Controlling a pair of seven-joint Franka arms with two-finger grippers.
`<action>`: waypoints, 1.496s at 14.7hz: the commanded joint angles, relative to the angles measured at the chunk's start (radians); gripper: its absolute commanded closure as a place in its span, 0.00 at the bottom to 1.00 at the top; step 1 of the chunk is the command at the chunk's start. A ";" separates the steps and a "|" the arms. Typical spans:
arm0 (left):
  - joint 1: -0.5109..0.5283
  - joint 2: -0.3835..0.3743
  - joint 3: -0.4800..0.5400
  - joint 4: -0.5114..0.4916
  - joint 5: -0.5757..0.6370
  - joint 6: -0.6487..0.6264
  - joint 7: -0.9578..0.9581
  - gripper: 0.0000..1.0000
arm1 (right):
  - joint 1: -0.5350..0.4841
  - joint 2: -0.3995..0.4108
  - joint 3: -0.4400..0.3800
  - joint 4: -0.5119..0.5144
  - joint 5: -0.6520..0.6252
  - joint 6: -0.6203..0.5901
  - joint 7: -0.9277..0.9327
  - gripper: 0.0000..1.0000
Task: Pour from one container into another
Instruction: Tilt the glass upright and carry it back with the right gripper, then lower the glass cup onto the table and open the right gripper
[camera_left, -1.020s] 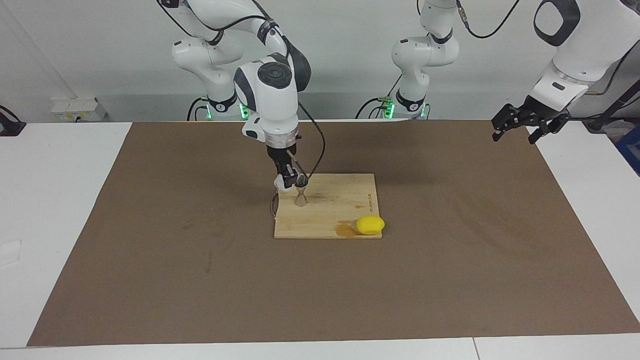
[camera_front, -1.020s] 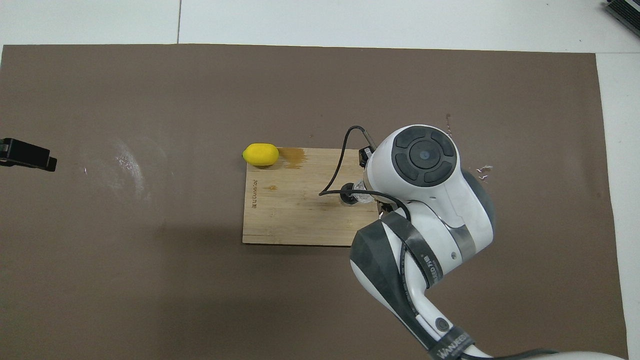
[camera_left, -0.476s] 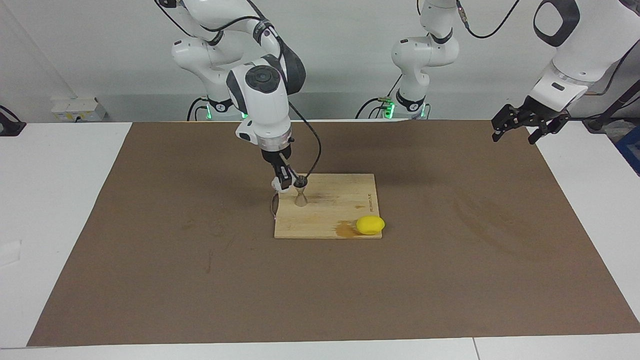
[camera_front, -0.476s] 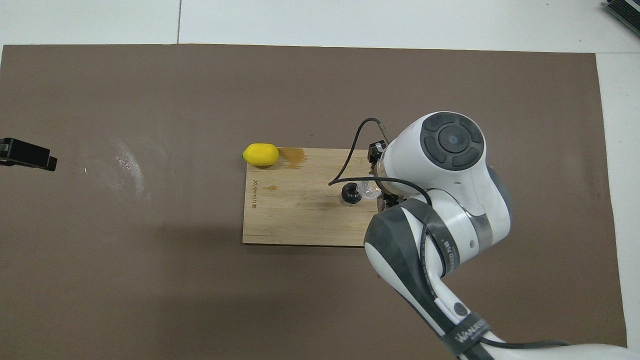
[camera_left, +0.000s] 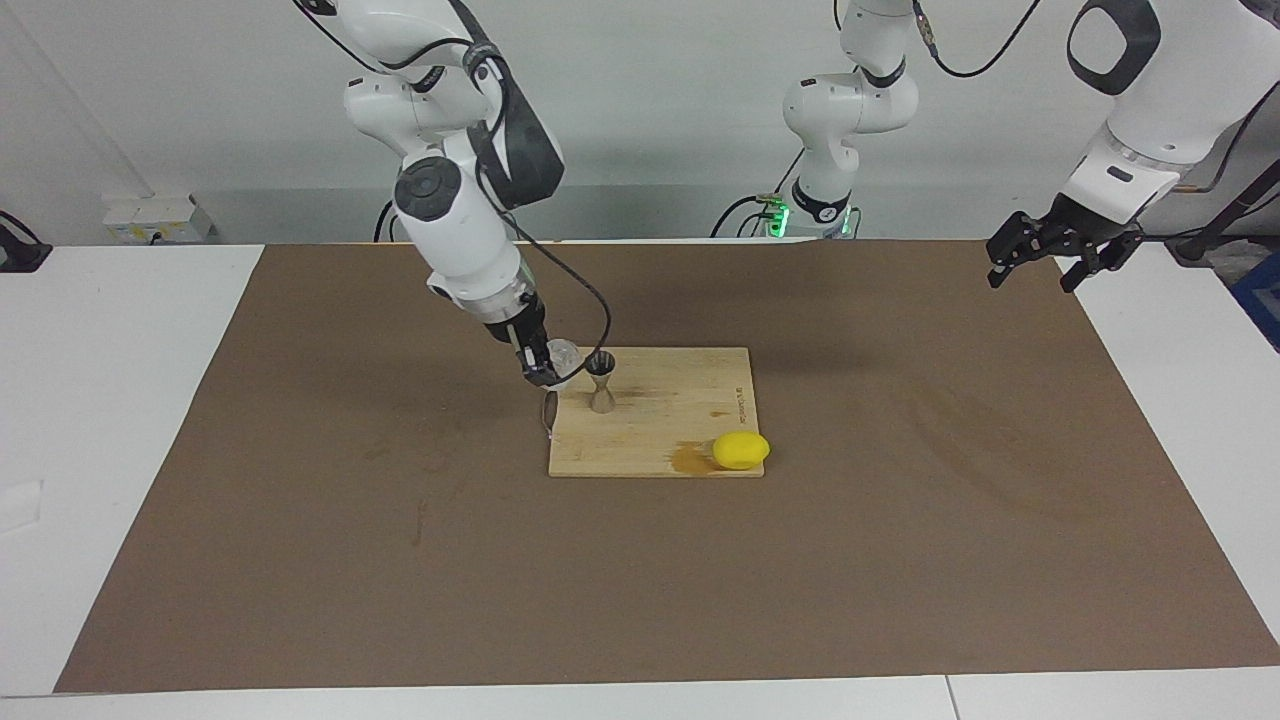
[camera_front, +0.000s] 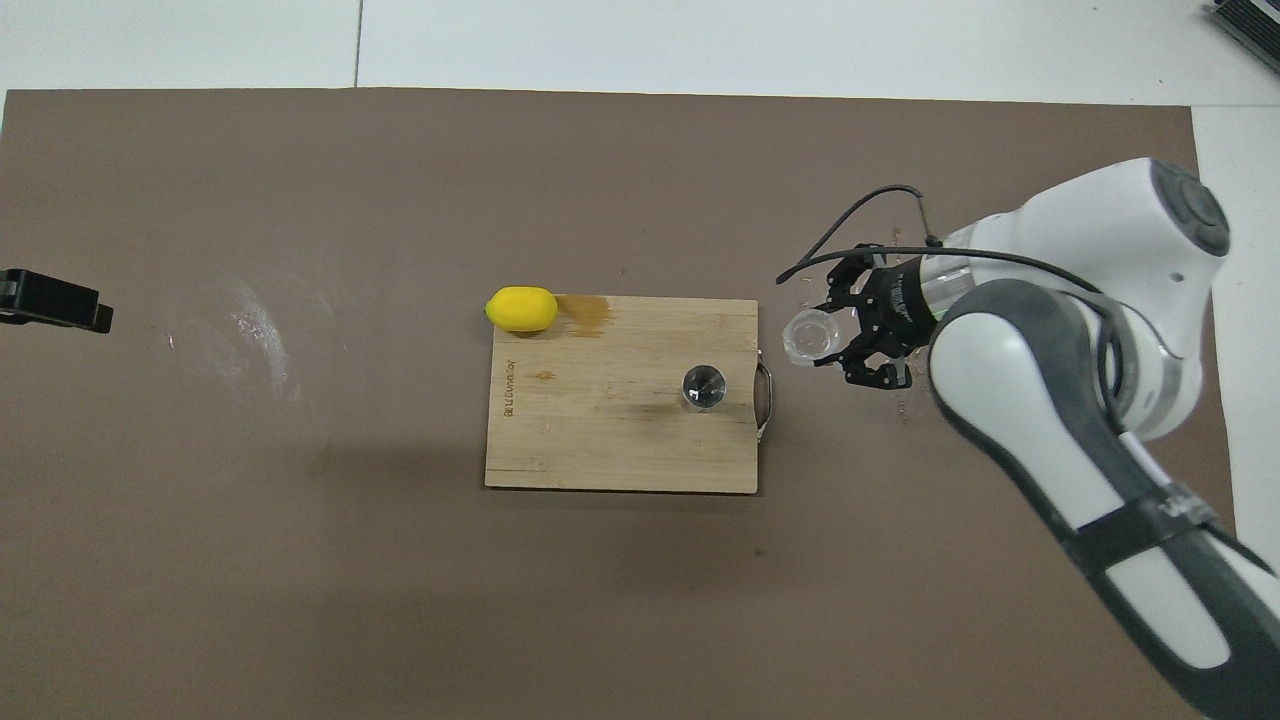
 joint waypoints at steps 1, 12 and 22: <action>-0.001 -0.031 0.003 -0.038 0.015 0.025 -0.009 0.00 | -0.116 -0.007 0.013 -0.060 0.137 -0.015 -0.134 1.00; -0.012 -0.032 0.002 -0.040 0.015 0.021 -0.010 0.00 | -0.356 0.162 0.012 -0.079 0.194 -0.062 -0.452 1.00; -0.009 -0.032 0.002 -0.037 0.015 0.024 -0.012 0.00 | -0.427 0.165 0.002 -0.145 0.180 0.019 -0.521 0.69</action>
